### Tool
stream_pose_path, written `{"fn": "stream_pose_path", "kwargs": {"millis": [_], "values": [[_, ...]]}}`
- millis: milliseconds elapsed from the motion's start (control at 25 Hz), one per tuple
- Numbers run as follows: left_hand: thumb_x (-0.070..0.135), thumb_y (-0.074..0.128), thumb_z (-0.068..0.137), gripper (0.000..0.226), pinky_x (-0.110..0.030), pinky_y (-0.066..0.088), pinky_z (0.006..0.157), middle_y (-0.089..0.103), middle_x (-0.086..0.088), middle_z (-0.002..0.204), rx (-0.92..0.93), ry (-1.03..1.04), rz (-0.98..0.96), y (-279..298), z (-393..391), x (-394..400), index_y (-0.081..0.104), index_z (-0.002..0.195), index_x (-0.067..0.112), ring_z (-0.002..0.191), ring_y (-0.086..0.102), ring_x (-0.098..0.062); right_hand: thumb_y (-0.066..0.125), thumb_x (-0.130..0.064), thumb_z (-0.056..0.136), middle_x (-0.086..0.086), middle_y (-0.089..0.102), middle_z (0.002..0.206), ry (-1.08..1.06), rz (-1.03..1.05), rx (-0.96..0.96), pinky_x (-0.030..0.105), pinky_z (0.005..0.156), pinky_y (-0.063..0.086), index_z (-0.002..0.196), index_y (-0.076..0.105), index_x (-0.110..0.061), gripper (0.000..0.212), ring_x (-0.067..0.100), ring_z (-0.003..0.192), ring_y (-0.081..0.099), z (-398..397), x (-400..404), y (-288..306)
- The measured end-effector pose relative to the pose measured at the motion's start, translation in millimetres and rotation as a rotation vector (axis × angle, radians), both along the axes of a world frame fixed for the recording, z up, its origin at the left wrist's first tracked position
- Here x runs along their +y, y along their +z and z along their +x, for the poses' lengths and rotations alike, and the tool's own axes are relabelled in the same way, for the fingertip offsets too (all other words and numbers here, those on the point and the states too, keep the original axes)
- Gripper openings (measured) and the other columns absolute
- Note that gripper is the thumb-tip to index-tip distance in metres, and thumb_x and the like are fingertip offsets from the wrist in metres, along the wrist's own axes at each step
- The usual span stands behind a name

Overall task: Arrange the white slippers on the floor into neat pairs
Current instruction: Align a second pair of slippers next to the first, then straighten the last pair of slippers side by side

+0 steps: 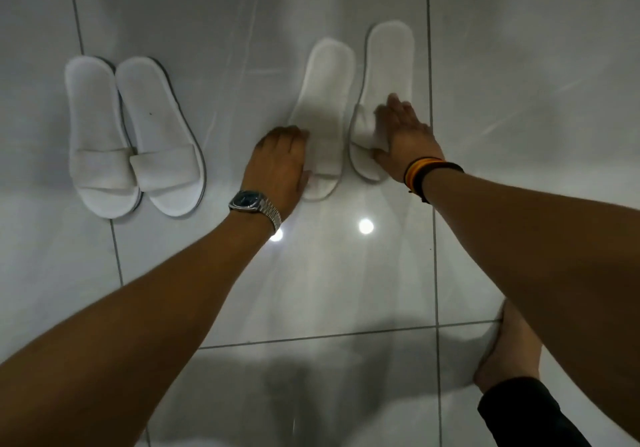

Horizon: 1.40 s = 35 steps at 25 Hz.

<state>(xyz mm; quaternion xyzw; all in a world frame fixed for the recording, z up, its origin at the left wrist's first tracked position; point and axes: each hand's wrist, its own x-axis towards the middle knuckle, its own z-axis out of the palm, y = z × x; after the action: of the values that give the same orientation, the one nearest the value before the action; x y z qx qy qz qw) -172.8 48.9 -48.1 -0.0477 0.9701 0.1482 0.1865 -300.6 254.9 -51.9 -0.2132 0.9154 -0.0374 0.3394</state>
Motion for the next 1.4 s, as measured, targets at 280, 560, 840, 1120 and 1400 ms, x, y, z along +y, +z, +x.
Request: {"fn": "stream_pose_path", "kwargs": {"millis": [280,560,840,1120,1400], "values": [[0.044,0.061,0.092,0.099,-0.048,-0.005,0.125,-0.009,-0.013,0.167,-0.224,-0.044,-0.110,-36.0,-53.4,20.0,-0.004,0.158,0.008,0.154,-0.009,-0.030,0.068,-0.018,0.096,0.006,0.007,0.175,-0.005,-0.030,0.037,0.057,0.126,0.026,0.162,0.028,-0.019,0.077,0.031,0.162,0.008,8.3,24.5,-6.3],[0.053,0.053,0.094,0.098,-0.050,-0.006,0.124,-0.012,-0.014,0.166,-0.236,-0.014,-0.110,-35.1,-88.6,66.0,-0.006,0.157,0.005,0.154,-0.012,-0.030,0.067,-0.005,0.092,0.003,0.006,0.176,0.035,0.021,-0.005,0.058,0.127,0.022,0.161,0.028,-0.022,0.081,0.029,0.163,0.006,-20.0,65.6,0.4],[0.031,0.049,0.100,0.083,-0.051,0.002,0.125,-0.008,-0.016,0.166,-0.048,0.116,-0.127,7.5,-5.2,-28.0,-0.005,0.158,0.006,0.154,-0.005,-0.033,0.062,-0.009,0.090,0.011,0.014,0.174,0.084,-0.095,0.094,0.055,0.127,0.026,0.163,0.026,-0.016,0.082,0.032,0.161,0.015,70.4,-32.0,37.2],[-0.007,0.042,0.094,0.082,-0.041,0.011,0.126,-0.013,-0.012,0.166,-0.285,0.281,-0.126,-2.1,135.0,-262.8,-0.008,0.157,0.008,0.154,-0.007,-0.028,0.053,-0.001,0.099,0.007,-0.002,0.176,0.326,-0.124,-0.007,0.055,0.129,0.019,0.166,0.010,-0.026,0.083,0.031,0.163,0.006,154.5,-242.3,-11.7],[-0.008,0.050,0.092,0.090,-0.045,0.037,0.116,-0.014,-0.006,0.167,-0.249,0.402,-0.059,-26.1,225.3,-365.7,-0.008,0.158,0.014,0.155,-0.005,-0.025,0.058,-0.025,0.103,0.010,0.006,0.175,0.298,-0.091,0.047,0.059,0.124,0.024,0.165,0.019,-0.026,0.073,0.035,0.160,0.015,248.3,-373.9,-23.1]]}}
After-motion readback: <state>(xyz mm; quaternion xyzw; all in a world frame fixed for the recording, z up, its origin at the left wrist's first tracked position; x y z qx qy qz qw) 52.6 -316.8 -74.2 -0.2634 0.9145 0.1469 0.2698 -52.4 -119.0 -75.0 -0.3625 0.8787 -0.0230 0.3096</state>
